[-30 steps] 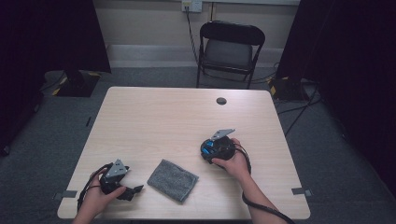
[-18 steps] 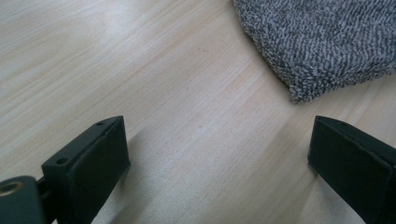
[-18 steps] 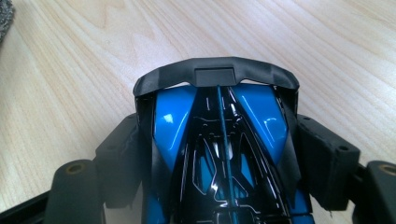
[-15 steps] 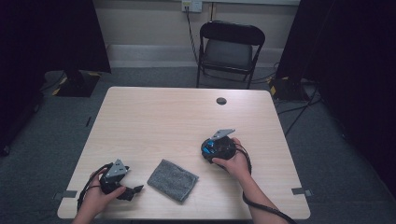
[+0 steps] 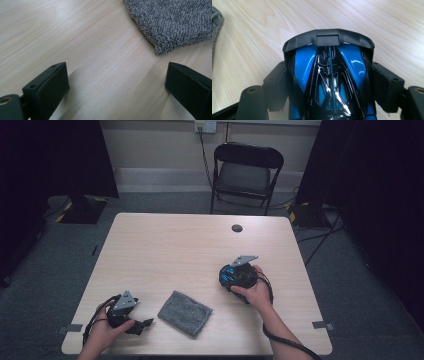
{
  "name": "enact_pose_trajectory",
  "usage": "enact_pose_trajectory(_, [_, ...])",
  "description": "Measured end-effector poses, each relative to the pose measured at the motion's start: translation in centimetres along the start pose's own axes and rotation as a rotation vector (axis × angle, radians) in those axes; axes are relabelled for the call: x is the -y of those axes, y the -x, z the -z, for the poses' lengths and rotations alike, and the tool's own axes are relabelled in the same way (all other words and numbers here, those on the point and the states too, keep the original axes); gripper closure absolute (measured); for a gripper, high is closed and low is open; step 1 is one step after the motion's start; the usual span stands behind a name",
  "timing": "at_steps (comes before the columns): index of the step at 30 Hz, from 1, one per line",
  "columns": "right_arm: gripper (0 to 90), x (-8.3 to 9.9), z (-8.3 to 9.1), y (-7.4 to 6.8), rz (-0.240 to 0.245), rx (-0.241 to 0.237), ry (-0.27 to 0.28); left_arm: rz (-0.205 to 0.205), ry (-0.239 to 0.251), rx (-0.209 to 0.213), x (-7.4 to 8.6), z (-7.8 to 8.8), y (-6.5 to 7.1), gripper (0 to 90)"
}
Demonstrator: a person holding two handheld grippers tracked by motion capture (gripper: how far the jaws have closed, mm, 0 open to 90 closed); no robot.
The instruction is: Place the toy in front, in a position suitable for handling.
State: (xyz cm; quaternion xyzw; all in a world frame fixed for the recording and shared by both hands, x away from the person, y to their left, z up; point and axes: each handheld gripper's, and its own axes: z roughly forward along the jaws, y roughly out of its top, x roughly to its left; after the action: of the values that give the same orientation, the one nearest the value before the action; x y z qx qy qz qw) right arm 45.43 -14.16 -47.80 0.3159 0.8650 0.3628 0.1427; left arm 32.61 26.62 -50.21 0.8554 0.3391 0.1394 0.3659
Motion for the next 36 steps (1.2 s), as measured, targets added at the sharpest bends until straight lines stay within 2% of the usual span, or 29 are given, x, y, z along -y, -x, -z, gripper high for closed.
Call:
enact_pose_trajectory(10, [24.9, -0.4, 1.1, 0.5, -0.027, -0.003, 0.045, 0.002, 0.001, 0.002, 0.0, 0.0, 0.0, 4.5])
enact_pose_trajectory(11, [24.9, -0.5, 1.3, 0.6, -0.049, -0.002, 0.053, 0.002, 0.001, 0.002, 0.0, 0.0, 0.0, 4.5])
enact_pose_trajectory(23, [25.0, -1.2, 2.7, 1.4, -0.072, 0.004, 0.094, 0.002, 0.001, 0.002, 0.0, -0.1, 0.0, 4.5])
enact_pose_trajectory(25, [25.0, -1.3, 3.1, 1.7, -0.088, 0.004, 0.107, -0.001, 0.001, 0.001, -0.1, -0.1, -0.1, 4.4])
enact_pose_trajectory(36, [25.1, -2.1, 3.8, 2.1, -0.102, 0.012, 0.12, 0.0, 0.002, 0.002, -0.1, -0.1, -0.1, 4.2])
